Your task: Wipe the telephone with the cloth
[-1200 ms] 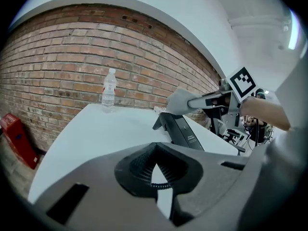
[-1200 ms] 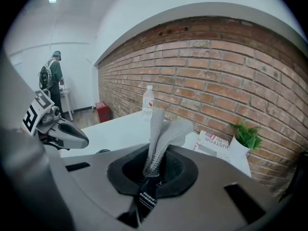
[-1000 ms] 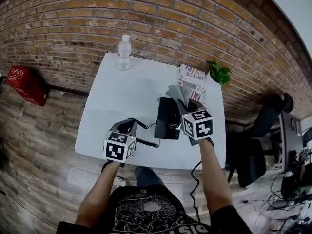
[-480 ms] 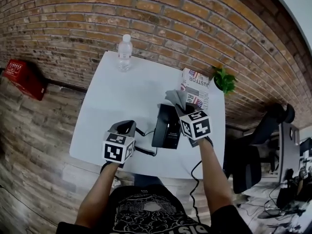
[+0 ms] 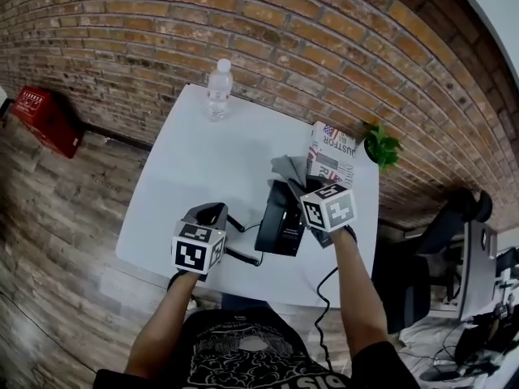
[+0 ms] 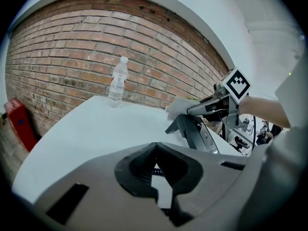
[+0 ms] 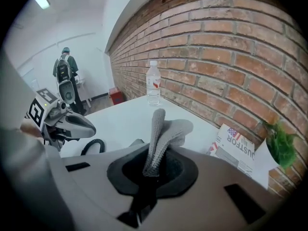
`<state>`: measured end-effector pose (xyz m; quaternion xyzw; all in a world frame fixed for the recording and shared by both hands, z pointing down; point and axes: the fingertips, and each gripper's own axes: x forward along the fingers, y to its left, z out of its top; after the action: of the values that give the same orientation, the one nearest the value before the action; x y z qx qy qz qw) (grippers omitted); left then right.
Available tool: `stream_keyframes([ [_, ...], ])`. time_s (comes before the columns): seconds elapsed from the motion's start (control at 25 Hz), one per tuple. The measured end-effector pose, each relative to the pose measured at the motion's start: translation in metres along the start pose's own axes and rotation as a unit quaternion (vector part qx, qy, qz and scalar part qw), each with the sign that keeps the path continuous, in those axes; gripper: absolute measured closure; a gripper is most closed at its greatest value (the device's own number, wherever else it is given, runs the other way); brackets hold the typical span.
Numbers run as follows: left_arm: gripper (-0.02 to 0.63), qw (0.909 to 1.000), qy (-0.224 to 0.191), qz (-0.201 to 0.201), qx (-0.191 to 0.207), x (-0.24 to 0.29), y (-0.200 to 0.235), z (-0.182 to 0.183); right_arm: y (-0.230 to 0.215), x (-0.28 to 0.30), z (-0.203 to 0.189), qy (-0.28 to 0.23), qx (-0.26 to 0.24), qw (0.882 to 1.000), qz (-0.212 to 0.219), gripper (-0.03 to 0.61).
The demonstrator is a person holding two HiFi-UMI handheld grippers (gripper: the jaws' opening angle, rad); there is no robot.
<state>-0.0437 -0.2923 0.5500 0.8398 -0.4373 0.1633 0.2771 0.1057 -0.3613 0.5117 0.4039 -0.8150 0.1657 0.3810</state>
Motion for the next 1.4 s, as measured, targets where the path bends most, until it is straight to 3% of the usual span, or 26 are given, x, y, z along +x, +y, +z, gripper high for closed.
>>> stream_keyframes([
  [0.6, 0.607, 0.9994, -0.002, 0.03, -0.016, -0.012, 0.016, -0.002, 0.009, 0.013, 0.012, 0.021, -0.033, 0.999, 0.035, 0.568],
  [1.16, 0.607, 0.9988, -0.008, 0.048, -0.01, -0.032, 0.024, 0.003, 0.034, 0.027, 0.031, 0.002, -0.025, 0.997, 0.072, 0.568],
  [1.4, 0.607, 0.9982, -0.019, 0.057, -0.005, -0.053, 0.028, 0.008, 0.048, 0.017, 0.049, -0.029, -0.022, 0.998, 0.057, 0.568],
])
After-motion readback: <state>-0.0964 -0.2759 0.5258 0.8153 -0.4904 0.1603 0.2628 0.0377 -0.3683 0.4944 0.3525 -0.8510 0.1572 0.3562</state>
